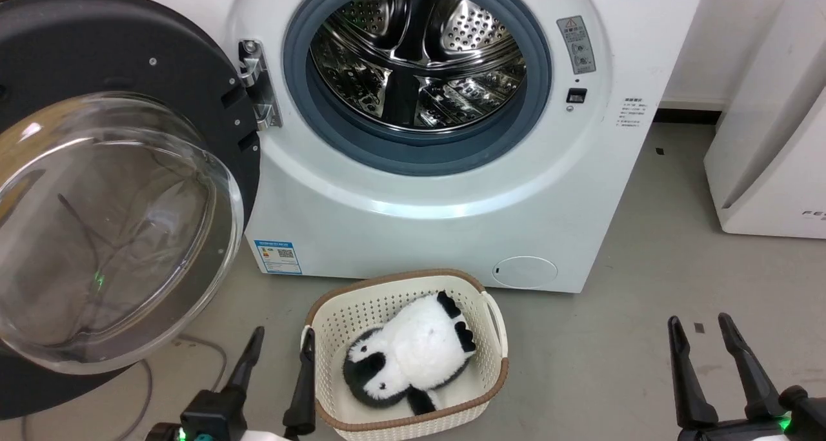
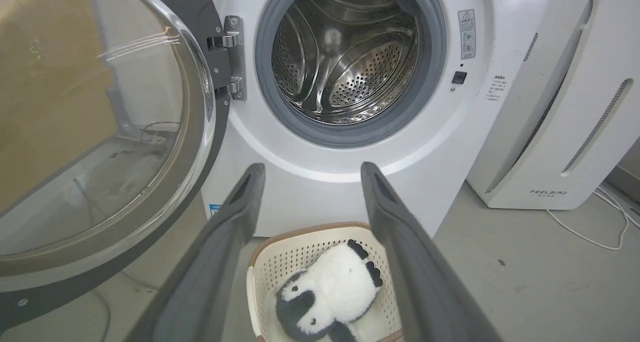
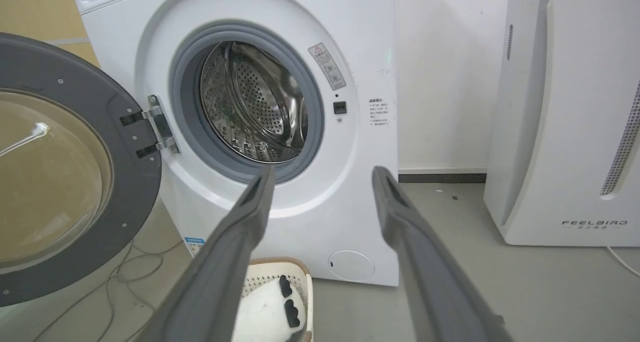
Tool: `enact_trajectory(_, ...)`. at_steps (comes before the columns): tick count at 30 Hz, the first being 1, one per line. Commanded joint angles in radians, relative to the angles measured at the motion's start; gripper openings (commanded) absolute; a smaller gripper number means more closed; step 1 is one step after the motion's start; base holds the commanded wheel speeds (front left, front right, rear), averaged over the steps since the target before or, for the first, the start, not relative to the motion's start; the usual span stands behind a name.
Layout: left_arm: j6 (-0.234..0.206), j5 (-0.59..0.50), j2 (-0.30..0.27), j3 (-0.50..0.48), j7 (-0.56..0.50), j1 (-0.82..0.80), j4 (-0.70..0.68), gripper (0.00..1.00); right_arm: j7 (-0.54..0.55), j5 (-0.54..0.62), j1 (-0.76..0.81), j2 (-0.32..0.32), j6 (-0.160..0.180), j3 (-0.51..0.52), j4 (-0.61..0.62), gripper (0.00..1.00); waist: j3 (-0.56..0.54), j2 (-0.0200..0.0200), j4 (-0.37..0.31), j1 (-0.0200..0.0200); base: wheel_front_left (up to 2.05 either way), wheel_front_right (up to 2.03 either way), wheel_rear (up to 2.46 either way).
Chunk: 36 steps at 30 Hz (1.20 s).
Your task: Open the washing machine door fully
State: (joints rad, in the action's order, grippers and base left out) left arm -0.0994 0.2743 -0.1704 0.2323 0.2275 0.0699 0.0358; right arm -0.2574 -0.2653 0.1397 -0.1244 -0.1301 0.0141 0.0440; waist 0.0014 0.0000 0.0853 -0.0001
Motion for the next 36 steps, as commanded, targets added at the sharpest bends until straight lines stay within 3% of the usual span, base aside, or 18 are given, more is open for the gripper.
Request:
enact_trajectory(1,-0.006,-0.009,0.006,0.004,0.007,0.016,0.007,1.00,-0.004,-0.002,0.013,0.007,-0.001,-0.004,-0.002,1.00,0.001,0.0000,-0.002,0.0001,0.00,0.00,0.00)
enact_trajectory(31,-0.026,-0.023,0.004,0.025,0.024,0.004,0.037,1.00,-0.004,-0.015,0.009,0.008,-0.001,-0.018,-0.024,1.00,-0.005,0.0000,0.006,0.0001,0.00,0.00,0.00)
enact_trajectory(32,-0.021,-0.025,0.003,0.024,0.019,0.009,0.037,0.00,0.000,-0.009,-0.001,0.002,0.000,-0.018,-0.024,0.00,-0.005,0.0000,0.006,0.0001,0.00,0.00,0.00)
enact_trajectory(36,-0.021,-0.026,0.004,0.023,0.019,0.009,0.037,0.00,0.001,-0.008,-0.002,0.002,0.000,-0.018,-0.024,0.00,-0.005,0.0000,0.005,0.0001,0.00,0.00,0.00)
